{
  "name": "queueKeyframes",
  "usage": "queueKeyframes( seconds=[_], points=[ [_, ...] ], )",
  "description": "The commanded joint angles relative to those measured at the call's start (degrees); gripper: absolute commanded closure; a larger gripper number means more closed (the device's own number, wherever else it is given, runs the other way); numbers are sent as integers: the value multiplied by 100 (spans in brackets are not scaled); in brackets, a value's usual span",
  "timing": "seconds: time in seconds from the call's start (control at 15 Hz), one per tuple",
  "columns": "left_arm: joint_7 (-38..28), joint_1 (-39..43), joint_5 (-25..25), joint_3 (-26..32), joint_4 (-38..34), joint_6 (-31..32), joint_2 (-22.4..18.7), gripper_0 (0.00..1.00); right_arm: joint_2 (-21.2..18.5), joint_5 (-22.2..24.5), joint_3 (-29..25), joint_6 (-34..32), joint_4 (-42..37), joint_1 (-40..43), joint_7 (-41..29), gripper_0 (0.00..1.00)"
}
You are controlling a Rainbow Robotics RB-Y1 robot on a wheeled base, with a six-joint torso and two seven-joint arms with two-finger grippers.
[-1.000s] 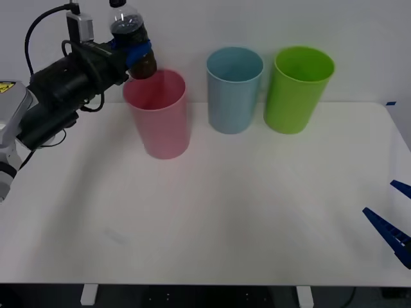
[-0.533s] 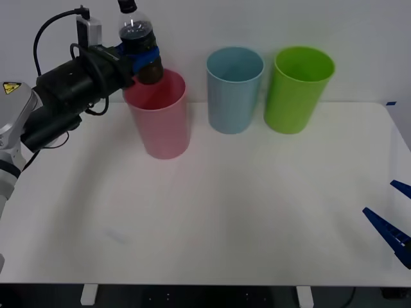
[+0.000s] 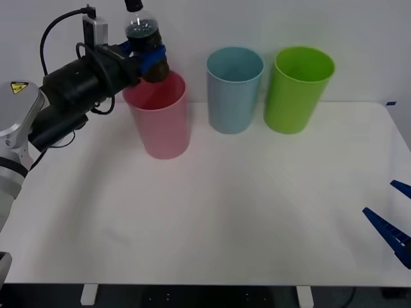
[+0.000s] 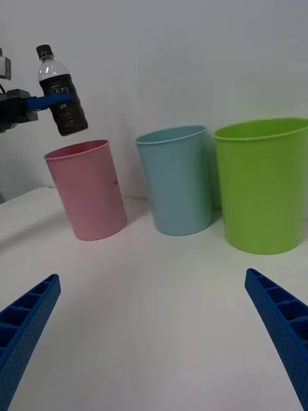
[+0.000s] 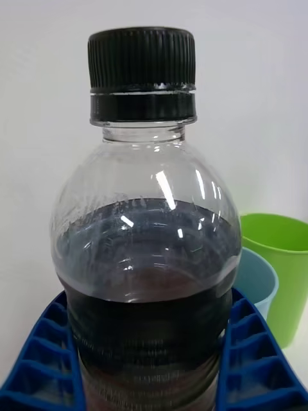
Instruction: Grasp the object on the table and drop it into the matching bin: aluminum can to the light blue bin, PET bottle to the pink bin.
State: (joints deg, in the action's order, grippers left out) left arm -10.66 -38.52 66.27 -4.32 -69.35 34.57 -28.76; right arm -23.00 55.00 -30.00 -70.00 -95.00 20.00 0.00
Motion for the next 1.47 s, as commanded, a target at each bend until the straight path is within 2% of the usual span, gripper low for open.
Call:
queueKeyframes(
  seconds=[0.07,0.47,0.67,0.8,1.2,1.47],
  points=[
    [-6,-6,0,1,0,-29,19,0,0,0,0,0,0,0,0,0],
    [-15,29,-141,19,0,-12,28,0,0,0,0,0,0,0,0,0],
    [20,231,-554,107,-53,85,-60,0,0,0,0,0,0,0,0,0],
    [2,521,-809,212,-343,103,-166,0,0,0,0,0,0,0,0,0],
    [-6,1813,-1108,1038,-1318,296,-412,0,0,0,0,0,0,0,0,0],
    [-6,2552,-1125,1908,-1512,1043,-579,0,0,0,0,0,0,0,0,0]
  ],
)
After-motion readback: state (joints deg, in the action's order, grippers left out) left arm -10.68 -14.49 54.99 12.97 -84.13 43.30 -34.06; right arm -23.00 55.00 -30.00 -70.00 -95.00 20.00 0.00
